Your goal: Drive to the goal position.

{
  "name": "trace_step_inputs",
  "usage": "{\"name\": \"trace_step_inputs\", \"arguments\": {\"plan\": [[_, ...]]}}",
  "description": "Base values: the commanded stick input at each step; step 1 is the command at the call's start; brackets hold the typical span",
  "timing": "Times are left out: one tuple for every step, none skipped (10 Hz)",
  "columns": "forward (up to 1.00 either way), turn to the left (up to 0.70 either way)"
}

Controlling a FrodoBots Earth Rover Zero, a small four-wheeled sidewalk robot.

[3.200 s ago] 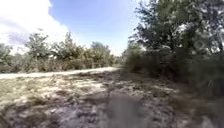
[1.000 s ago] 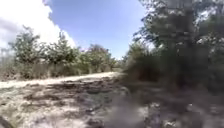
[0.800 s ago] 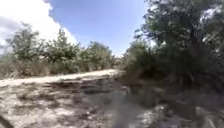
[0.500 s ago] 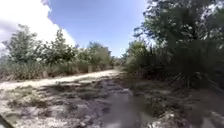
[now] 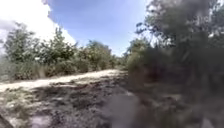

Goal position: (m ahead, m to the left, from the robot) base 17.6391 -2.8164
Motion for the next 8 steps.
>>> {"name": "trace_step_inputs", "arguments": {"plan": [[0.70, 0.00], [0.70, 0.00], [0.70, 0.00], [0.70, 0.00], [0.70, 0.00], [0.70, 0.00], [0.70, 0.00], [0.70, 0.00]]}}
